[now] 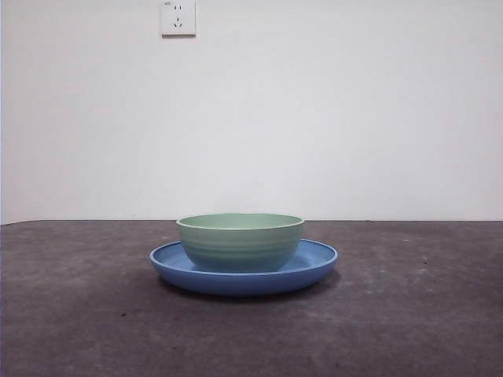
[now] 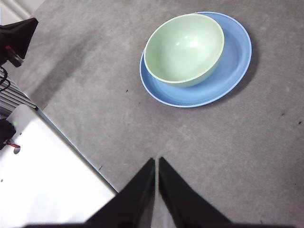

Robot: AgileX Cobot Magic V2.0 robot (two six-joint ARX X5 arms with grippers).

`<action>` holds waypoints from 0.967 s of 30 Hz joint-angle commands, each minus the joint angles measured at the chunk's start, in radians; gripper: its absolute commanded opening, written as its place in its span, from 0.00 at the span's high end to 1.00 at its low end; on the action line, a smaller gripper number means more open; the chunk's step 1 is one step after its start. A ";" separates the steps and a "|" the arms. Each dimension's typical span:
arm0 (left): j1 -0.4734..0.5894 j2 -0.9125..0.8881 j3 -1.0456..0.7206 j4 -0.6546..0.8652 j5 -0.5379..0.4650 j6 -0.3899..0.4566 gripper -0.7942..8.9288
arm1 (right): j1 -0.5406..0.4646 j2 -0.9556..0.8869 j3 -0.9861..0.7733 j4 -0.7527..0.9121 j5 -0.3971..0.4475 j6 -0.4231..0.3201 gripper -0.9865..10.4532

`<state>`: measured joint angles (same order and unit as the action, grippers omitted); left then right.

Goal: Place the green bowl on the blue plate

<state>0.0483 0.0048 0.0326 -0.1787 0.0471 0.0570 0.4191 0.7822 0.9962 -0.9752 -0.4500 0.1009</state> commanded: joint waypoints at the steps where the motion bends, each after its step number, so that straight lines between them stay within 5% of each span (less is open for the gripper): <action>1: 0.002 -0.002 -0.021 -0.008 -0.002 -0.010 0.91 | 0.007 0.006 0.019 0.010 -0.002 -0.009 0.91; 13: 0.002 -0.002 -0.021 -0.008 -0.002 -0.010 0.91 | 0.007 0.006 0.019 0.010 -0.002 -0.009 0.91; 17: 0.002 -0.002 -0.021 -0.008 -0.002 -0.010 0.91 | -0.022 -0.029 0.016 0.040 0.067 -0.079 0.91; 29: 0.002 -0.002 -0.021 -0.008 -0.002 -0.010 0.91 | -0.346 -0.383 -0.302 0.432 0.200 -0.105 0.91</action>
<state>0.0483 0.0048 0.0326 -0.1787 0.0471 0.0570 0.0780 0.4118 0.7143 -0.5667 -0.2543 0.0128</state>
